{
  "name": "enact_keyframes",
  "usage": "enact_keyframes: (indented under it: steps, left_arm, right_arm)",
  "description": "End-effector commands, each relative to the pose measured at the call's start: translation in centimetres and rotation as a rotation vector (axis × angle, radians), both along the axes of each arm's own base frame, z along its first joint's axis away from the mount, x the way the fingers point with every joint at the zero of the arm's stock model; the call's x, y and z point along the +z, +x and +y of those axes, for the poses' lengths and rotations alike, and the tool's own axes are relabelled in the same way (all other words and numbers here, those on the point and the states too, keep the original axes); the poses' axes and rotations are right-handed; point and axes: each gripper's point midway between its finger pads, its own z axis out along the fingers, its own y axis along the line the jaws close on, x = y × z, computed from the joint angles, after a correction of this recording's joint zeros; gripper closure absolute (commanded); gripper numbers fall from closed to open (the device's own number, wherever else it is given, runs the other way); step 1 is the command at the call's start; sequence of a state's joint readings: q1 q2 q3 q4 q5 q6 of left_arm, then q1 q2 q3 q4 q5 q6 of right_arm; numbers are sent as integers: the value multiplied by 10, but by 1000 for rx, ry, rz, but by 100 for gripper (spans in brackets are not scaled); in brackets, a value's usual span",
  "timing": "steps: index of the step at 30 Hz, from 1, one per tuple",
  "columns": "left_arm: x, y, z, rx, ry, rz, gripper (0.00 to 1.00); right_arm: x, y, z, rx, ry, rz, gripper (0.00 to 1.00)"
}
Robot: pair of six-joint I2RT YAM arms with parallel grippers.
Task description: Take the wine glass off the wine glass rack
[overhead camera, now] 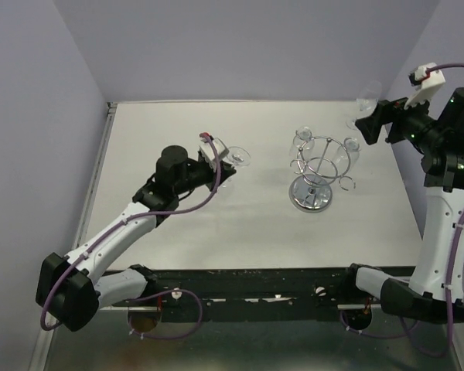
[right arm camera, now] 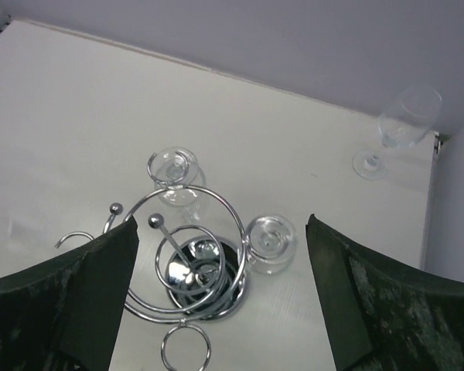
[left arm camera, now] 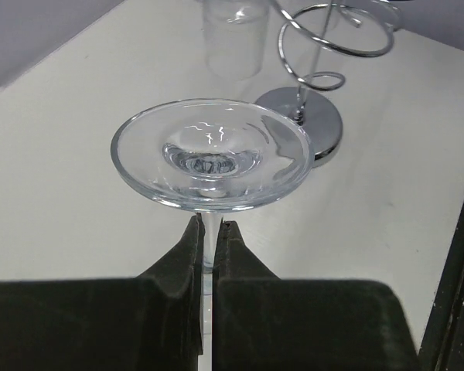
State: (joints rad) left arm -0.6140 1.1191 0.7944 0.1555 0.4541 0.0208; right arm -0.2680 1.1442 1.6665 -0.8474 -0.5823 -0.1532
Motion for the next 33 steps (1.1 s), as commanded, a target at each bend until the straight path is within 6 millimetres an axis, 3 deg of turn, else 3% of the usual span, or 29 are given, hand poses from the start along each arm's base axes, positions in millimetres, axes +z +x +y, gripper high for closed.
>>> enact_keyframes:
  steps: [1, 5, 9, 11, 14, 18, 24, 27, 29, 33]
  left_arm:
    - [24, 15, 30, 103, 3, 117, 100]
    - [42, 38, 44, 180, -66, 236, 100]
    - [59, 71, 63, 271, -215, 421, 100]
    - [65, 93, 79, 356, -310, 509, 100]
    - [56, 115, 103, 470, -455, 696, 100]
    - [22, 128, 135, 577, -570, 901, 100]
    - [-62, 115, 152, 642, -808, 1493, 100]
    - [-82, 109, 152, 676, -848, 1598, 100]
    - [-92, 104, 151, 701, -865, 1682, 100]
    - [-93, 101, 148, 713, -882, 1800, 100]
  right_arm:
    - [27, 31, 27, 117, -218, -178, 4]
    - [27, 44, 81, 254, -392, -294, 5]
    - [23, 40, 136, 378, -487, -414, 5]
    - [6, 27, 174, 497, -582, -469, 8]
    - [-34, 6, 215, 645, -736, -535, 8]
    - [-66, -27, 243, 754, -840, -692, 6]
    - [-110, -53, 265, 870, -931, -759, 4]
    - [-134, -60, 278, 942, -983, -777, 4]
    - [-137, -63, 288, 961, -983, -824, 3]
    - [-150, -71, 304, 1050, -987, -881, 3]
